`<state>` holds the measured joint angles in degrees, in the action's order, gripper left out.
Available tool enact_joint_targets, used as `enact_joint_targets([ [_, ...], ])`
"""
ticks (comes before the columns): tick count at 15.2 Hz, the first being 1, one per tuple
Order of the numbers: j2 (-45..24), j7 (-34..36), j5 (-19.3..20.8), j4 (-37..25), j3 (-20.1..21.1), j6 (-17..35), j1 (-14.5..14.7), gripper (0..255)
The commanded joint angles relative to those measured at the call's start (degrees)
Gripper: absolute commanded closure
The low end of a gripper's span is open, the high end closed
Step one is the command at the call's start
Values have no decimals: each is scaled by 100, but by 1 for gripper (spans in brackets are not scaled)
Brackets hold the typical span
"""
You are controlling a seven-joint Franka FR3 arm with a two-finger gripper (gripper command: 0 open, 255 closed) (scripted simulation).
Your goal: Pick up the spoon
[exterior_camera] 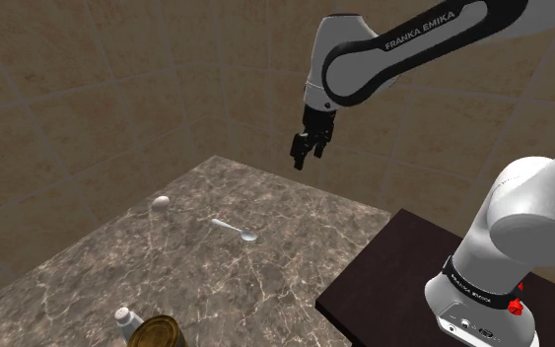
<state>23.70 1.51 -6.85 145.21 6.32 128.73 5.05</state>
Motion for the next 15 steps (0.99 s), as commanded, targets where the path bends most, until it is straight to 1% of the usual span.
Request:
enact_joint_targets([
  [1, -423, 78, -34, -28, 83, 460, 28, 0],
  [5, -1300, 283, -25, -245, 256, 1223, 74, 0],
  [8, -1985, 476, 62, -498, 363, 1731, 105, 0],
  [12, -2912, 795, 296, -949, 437, 2301, 181, 0],
  [15, -3602, 1056, 519, -1371, 413, 2638, 298, 0],
])
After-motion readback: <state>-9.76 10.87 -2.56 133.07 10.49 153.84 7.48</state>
